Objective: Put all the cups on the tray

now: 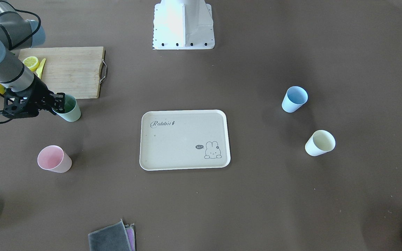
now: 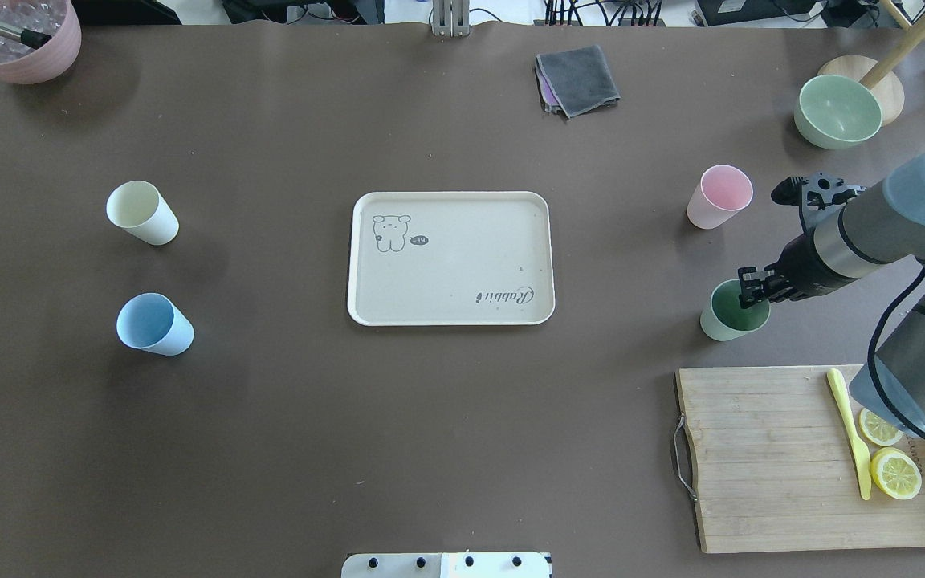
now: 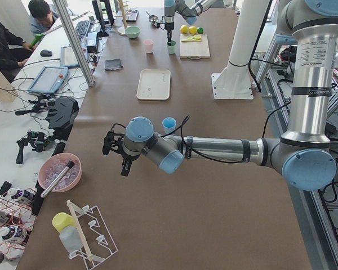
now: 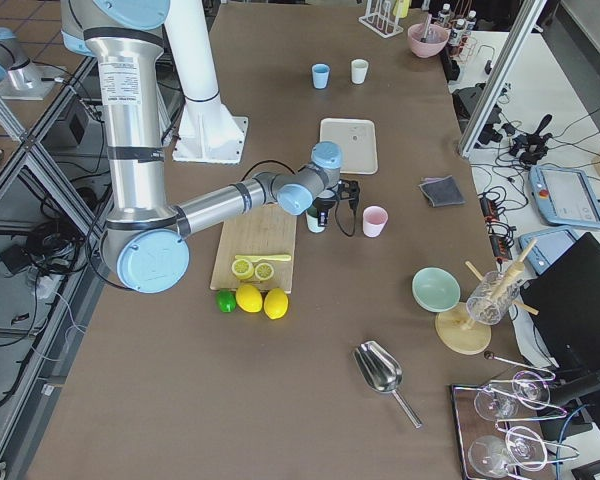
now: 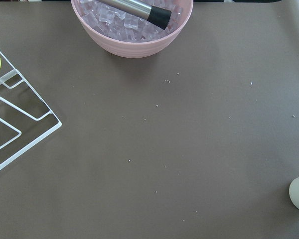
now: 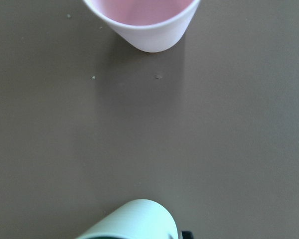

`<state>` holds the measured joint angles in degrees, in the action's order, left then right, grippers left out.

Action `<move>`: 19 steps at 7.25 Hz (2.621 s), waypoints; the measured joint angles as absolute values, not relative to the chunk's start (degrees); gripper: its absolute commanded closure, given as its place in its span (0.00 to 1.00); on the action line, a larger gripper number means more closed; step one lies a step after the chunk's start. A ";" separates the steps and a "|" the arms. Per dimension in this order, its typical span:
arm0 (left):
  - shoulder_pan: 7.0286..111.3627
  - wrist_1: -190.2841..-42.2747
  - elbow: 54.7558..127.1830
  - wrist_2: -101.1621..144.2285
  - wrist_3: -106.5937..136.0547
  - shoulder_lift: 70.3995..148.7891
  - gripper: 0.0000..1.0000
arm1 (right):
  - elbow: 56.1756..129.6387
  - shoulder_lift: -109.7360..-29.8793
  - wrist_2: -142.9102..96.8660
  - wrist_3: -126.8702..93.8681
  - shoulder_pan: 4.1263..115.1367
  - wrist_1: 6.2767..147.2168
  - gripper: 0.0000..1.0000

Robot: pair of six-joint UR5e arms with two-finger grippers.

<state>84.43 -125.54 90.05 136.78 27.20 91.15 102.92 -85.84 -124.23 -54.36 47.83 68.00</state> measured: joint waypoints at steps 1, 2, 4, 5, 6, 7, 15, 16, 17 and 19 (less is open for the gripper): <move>84.24 -125.59 89.99 138.31 29.50 91.76 0.03 | 103.17 -85.26 -126.78 -54.26 49.40 68.03 1.00; 84.09 -125.60 89.92 139.17 31.02 92.18 0.03 | 103.85 -84.57 -130.54 -54.23 51.74 68.20 1.00; 81.05 -126.45 90.05 139.34 35.05 93.61 0.03 | 105.50 -81.82 -134.81 -55.42 54.20 69.41 1.00; 77.81 -128.53 91.06 139.05 40.82 94.55 0.03 | 106.00 -79.08 -135.50 -56.79 54.51 71.46 1.00; 74.20 -130.42 93.68 138.62 47.30 94.45 0.03 | 106.32 -75.60 -135.62 -57.67 54.58 74.69 1.00; 70.32 -131.30 97.21 137.59 51.84 93.02 0.03 | 106.43 -72.12 -135.41 -58.62 54.48 77.81 1.00; 45.94 -139.58 101.39 122.86 59.77 87.03 0.38 | 101.41 -57.00 -126.83 -69.48 47.82 81.39 1.00; 45.27 -139.65 100.98 122.59 59.77 87.01 0.83 | 100.13 -55.79 -125.57 -69.79 47.06 81.39 1.00; 44.90 -139.66 100.63 122.22 59.79 87.03 1.00 | 98.99 -54.90 -124.27 -69.90 46.21 81.39 1.00; 44.48 -139.66 100.40 121.59 61.48 87.23 1.00 | 97.26 -54.07 -121.59 -69.95 44.23 81.33 1.00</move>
<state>44.48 -139.66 100.40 121.59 61.48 87.23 97.26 -54.07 -121.59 -69.95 44.23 81.33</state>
